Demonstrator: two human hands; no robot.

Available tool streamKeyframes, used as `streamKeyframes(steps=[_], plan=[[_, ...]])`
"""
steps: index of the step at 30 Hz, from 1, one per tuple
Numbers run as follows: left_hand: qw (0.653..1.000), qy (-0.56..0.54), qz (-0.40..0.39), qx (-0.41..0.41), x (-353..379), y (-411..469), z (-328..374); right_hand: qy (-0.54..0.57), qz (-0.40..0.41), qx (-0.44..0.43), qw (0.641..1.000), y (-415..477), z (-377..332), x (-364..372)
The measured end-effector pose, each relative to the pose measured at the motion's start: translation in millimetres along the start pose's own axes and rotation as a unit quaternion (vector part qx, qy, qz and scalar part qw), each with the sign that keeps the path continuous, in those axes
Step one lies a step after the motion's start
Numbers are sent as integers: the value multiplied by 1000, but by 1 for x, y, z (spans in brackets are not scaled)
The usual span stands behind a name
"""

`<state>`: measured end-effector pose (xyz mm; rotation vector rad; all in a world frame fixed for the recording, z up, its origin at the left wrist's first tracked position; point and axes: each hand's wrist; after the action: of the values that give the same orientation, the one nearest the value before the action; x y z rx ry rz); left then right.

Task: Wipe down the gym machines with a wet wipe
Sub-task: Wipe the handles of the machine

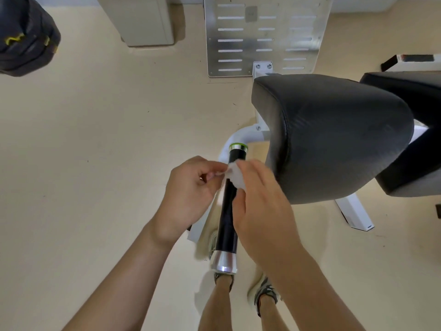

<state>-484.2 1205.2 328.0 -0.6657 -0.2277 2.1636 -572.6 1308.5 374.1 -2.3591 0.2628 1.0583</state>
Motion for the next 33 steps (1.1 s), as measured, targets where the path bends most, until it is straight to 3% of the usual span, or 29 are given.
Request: streamKeyframes(steps=[3, 7, 11, 15, 22, 27, 31, 33], plan=[[994, -97, 1, -57, 1, 17, 0, 49, -91, 39, 994, 20, 11, 15], [988, -123, -51, -82, 11, 18, -5, 202, 77, 30, 976, 9, 22, 37], [968, -196, -116, -109, 7, -16, -20, 316, 159, 82, 932, -15, 25, 46], [948, -257, -131, -133, 9, -57, -28, 314, 167, 71, 932, -47, 26, 58], [962, -228, -120, -92, 1, -107, -15, 315, -30, 42, 948, -83, 38, 35], [980, -176, -43, -81, 14, -137, -10, 294, 27, -19, 955, -88, 31, 44], [981, -169, -36, -90, 27, -160, 2, 223, 34, -100, 969, -106, 40, 56], [980, -155, 32, -120, 37, -162, 4, 197, 48, -138, 970, -113, 42, 60]])
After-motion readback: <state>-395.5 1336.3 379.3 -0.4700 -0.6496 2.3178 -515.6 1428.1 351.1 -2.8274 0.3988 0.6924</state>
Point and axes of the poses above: each hand's wrist, its own y-axis towards the middle knuckle, its own x-axis out of the palm, z = x × y, and after that the axes turned 11 degrees about -z, right-handed
